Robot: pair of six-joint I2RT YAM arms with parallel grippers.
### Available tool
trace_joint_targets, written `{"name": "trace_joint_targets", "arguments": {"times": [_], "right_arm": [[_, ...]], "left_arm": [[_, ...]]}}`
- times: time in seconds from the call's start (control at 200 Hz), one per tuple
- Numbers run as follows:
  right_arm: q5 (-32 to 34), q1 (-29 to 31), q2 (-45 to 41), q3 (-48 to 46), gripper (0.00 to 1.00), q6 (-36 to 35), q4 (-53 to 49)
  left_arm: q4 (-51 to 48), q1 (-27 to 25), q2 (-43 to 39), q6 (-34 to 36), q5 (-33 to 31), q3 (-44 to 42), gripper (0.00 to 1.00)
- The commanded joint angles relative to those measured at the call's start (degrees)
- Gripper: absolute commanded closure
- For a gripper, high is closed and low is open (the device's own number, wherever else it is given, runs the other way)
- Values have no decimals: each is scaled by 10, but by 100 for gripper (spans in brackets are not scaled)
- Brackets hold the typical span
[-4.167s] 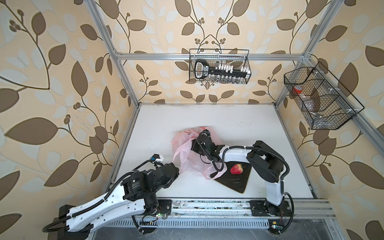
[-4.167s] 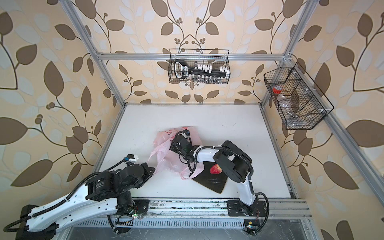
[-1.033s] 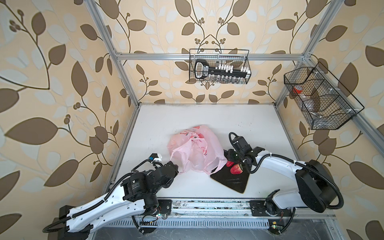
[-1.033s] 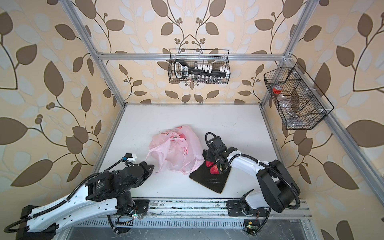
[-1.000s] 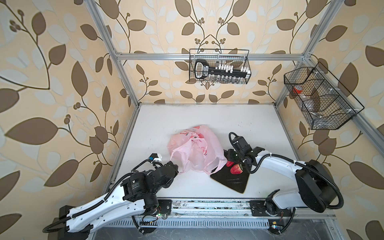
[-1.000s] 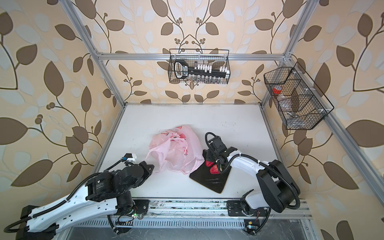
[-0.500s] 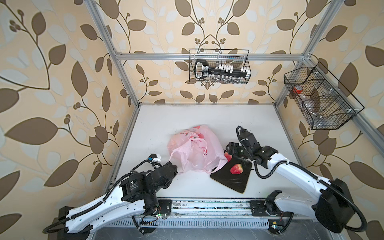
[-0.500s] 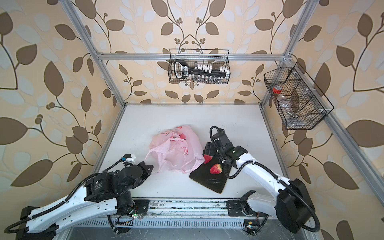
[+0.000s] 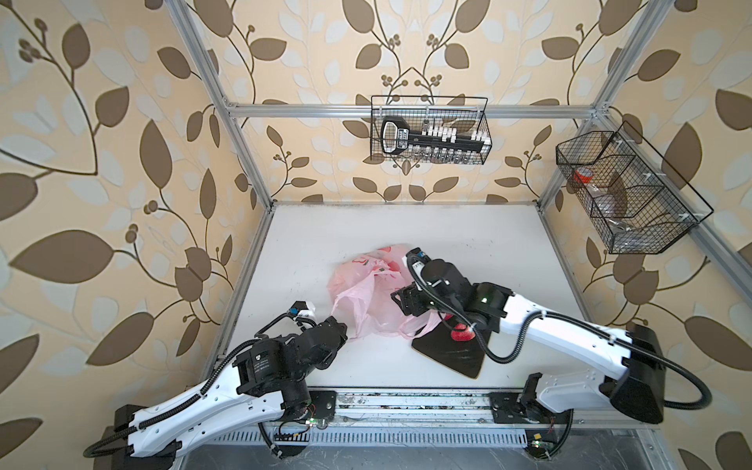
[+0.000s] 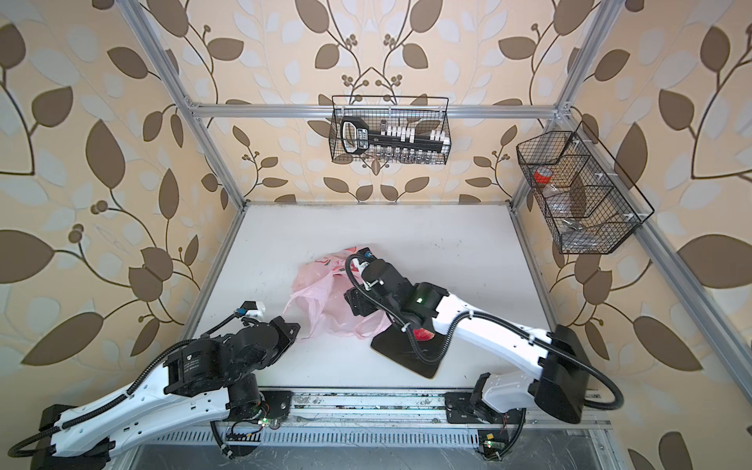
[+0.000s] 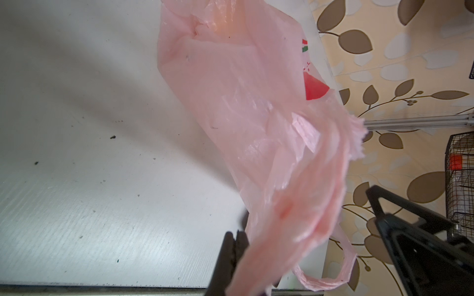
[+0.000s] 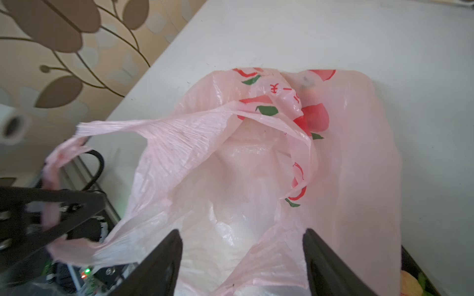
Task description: Take the fake fruits out of the plastic bag
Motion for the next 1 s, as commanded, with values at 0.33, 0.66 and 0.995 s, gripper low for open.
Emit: {"name": "trace_joint_targets", "arguments": {"times": [0.33, 0.66, 0.995], "right_arm": [[95, -37, 202, 40, 48, 9, 93], [24, -51, 204, 44, 93, -13, 168], [-73, -52, 176, 109, 100, -4, 115]], "left_arm": [[-49, 3, -7, 20, 6, 24, 100], [-98, 3, -42, 48, -2, 45, 80], [-113, 3, -15, 229, 5, 138, 5]]}}
